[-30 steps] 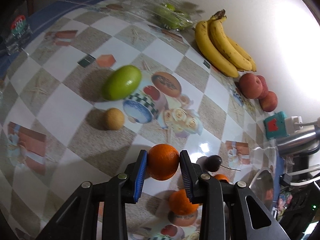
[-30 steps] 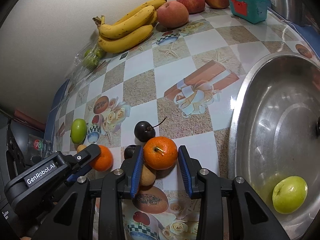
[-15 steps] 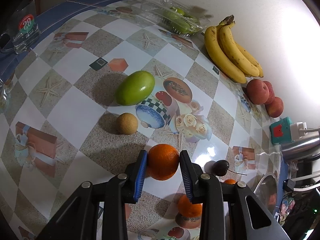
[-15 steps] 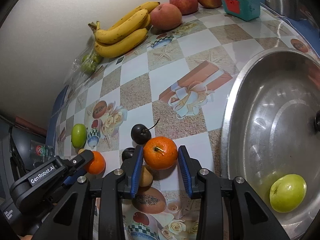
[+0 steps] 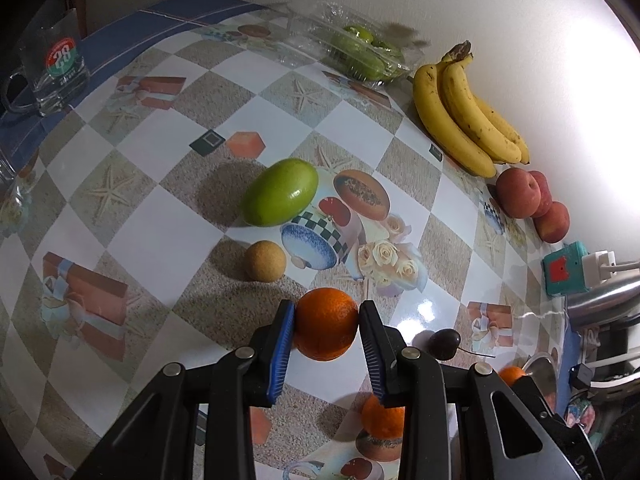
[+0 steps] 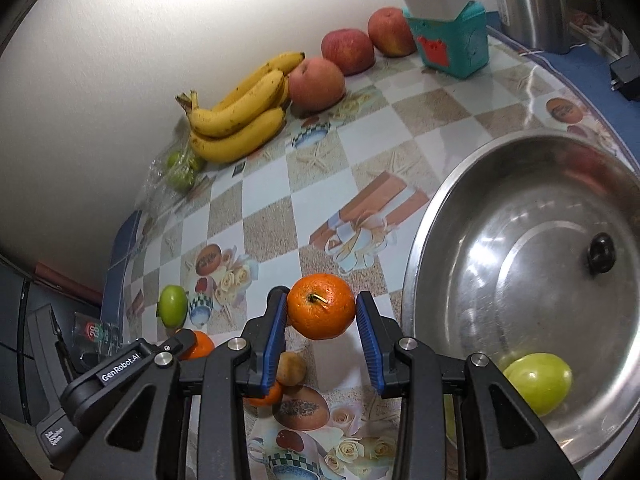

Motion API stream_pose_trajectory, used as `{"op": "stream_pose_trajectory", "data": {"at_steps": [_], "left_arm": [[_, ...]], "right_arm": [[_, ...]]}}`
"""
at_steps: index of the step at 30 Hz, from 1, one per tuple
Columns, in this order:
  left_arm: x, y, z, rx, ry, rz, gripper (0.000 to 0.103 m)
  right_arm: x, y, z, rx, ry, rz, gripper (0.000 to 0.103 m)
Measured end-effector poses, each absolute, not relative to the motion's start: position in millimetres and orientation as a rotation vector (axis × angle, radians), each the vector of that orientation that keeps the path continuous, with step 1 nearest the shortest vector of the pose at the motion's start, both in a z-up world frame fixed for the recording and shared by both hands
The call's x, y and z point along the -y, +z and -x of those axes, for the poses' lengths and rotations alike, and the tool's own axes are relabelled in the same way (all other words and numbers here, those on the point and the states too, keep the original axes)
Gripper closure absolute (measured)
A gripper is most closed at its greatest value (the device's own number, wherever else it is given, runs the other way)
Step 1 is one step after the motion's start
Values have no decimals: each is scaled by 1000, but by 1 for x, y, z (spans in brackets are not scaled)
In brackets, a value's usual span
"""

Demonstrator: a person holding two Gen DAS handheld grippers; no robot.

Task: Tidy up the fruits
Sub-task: 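Lift the orange with left tool while right tool carries its orange to the basin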

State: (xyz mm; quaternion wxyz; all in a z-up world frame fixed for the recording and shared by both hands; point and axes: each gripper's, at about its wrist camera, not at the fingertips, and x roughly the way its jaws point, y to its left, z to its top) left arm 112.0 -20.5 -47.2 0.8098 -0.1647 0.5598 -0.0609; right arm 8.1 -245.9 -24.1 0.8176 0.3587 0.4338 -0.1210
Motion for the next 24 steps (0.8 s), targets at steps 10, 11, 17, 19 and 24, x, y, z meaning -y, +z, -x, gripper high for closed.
{"op": "stream_pose_trajectory", "data": {"at_steps": [10,11,17,19,24], "left_arm": [[22,-31,-110,-1137,-147,324,68],[22,-29,-110,-1132,-148,320,68],[25,-16,-108,-1090,-161,303,68],[28,-10,-106,-1074,-169,290,68],[41,-1,-100,-1044,-199,248,68]], "right_arm": [[247,-1,4,-866,-270,-739,66],[248,0,4,-863,-274,-735,66],[258,5,13,-847,-315,-748,66],[264,5,18,-839,-336,-766,66],[286,3,35,-827,-432,-802,66]]}}
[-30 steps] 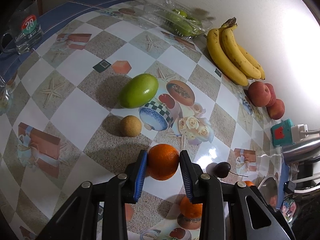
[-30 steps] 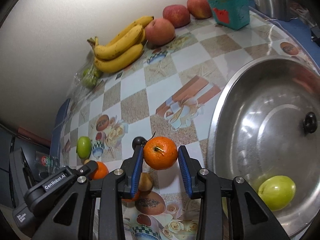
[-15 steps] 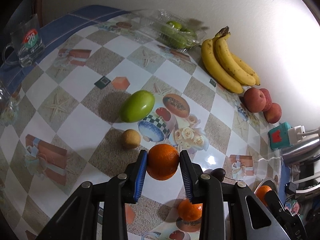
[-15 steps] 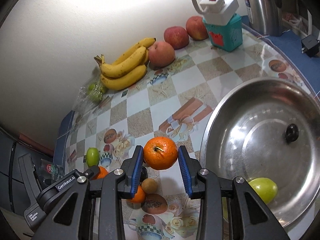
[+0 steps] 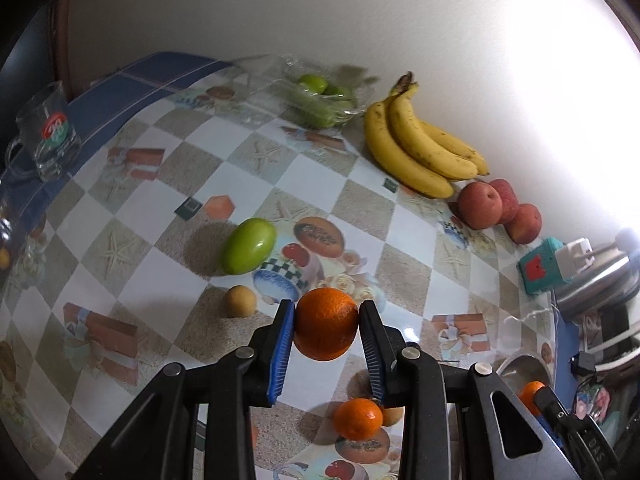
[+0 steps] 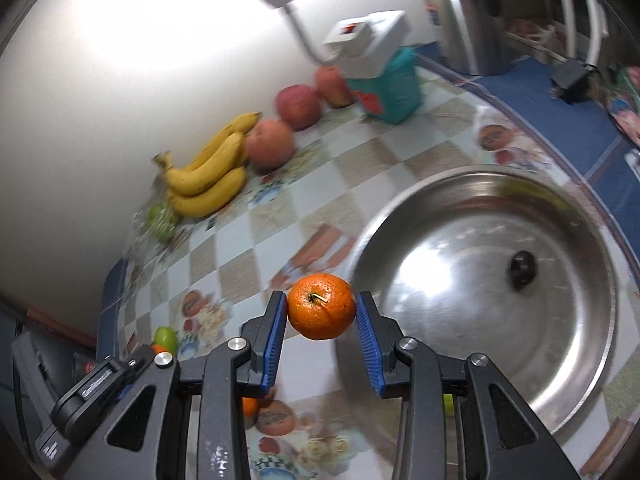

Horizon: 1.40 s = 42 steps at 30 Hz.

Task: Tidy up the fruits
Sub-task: 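Lift the orange with left tool while right tool carries its orange to the basin, then open right tool to drop its orange into the basin while left tool holds its orange above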

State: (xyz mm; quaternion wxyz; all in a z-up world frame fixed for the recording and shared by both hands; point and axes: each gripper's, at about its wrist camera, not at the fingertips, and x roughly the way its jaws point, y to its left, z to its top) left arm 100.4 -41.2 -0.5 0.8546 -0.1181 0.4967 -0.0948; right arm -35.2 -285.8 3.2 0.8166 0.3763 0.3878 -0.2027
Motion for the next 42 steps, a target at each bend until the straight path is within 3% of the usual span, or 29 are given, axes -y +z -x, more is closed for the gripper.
{"op": "stream_pose_trajectory", "data": {"at_steps": [14,42], "left_arm": [[105,11,-69,-1021,-375,107,68],[222,-1,7,-965,-720,-176,68]], "right_arm": [[345,-5,93,-769,-703,-918,66],[359,9,117,-795,-880,-763,66]]}}
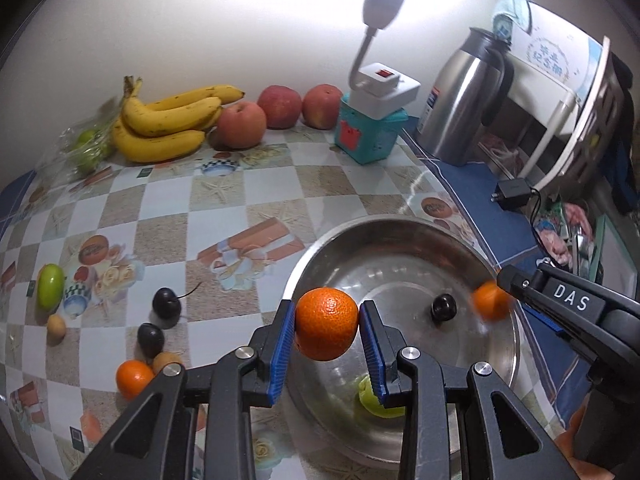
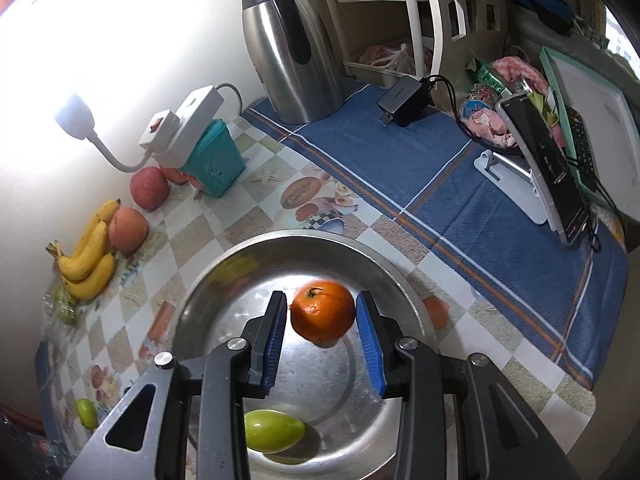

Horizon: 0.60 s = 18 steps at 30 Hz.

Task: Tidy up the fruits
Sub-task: 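Open right tool to drop its orange into the basin while left tool holds its orange above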

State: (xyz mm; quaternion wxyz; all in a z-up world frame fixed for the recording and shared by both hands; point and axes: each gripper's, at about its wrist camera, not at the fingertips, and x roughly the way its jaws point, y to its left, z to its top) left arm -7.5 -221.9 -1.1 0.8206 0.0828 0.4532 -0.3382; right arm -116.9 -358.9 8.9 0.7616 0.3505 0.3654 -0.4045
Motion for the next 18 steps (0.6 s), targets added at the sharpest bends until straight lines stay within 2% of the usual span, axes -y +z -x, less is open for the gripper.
{"op": "stream_pose_trajectory", "data": {"at_steps": [18], "left_arm": [[236,-21,12,-975,-730,-267,68]], "right_arm": [[357,-16,103,-909,-850,-751,66]]}}
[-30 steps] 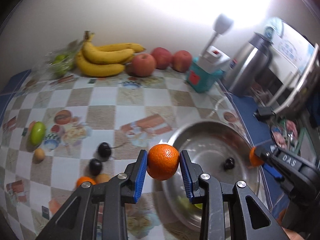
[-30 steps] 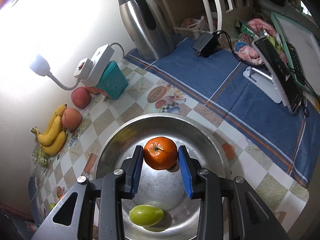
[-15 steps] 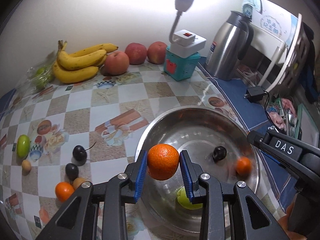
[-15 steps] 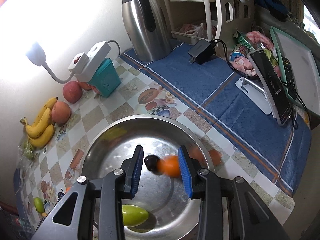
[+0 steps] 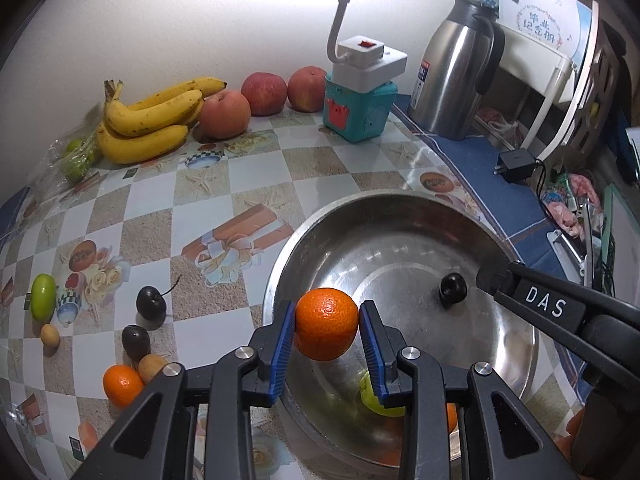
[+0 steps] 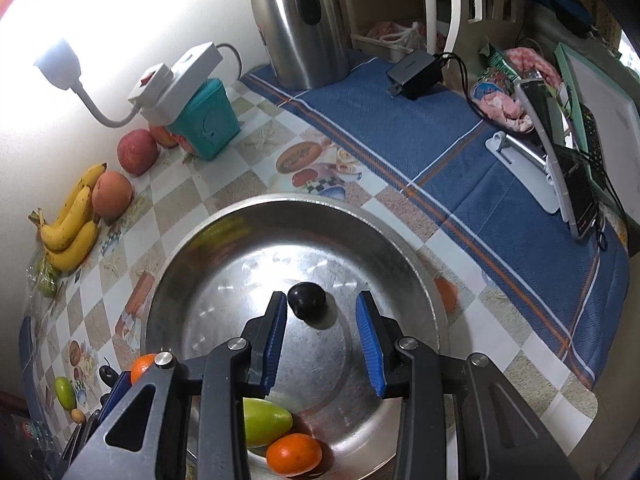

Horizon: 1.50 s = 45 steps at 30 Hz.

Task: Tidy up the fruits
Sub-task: 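Open right tool to drop its orange into the basin while left tool holds its orange above, then open left tool to drop the orange into the steel basin, then move both tools back from the basin toward the remaining orange and brown fruit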

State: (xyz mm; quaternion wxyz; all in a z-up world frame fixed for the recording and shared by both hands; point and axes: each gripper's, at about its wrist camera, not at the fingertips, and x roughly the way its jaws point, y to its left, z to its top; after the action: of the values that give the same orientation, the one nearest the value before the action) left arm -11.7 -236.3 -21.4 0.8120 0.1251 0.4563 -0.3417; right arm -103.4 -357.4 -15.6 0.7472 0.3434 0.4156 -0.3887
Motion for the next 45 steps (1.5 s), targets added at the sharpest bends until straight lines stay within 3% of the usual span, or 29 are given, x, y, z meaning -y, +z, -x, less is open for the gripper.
{"op": "stream_pose_trajectory", "data": {"at_steps": [18,21,26,30,45], "left_arm": [[239,-34,11,-1015,-741,-283,65],[238,-31,11,-1009,-748,-278,58],[239,-30,12,-1009,-752,-276,56],[236,-24,9,-1009,-738,-263,44],[173,-1,-38,-1027,-451,-124,41]], "right_arm": [[359,-23,101,-933,-819,-809,66],[358,-22,100,-933,-815,-807,66],[358,-21,100,-926,-815,-807,66],[358,-18,101,-916,-813,-808,66],[356,-14,100,-909,-797,-803,66]]}}
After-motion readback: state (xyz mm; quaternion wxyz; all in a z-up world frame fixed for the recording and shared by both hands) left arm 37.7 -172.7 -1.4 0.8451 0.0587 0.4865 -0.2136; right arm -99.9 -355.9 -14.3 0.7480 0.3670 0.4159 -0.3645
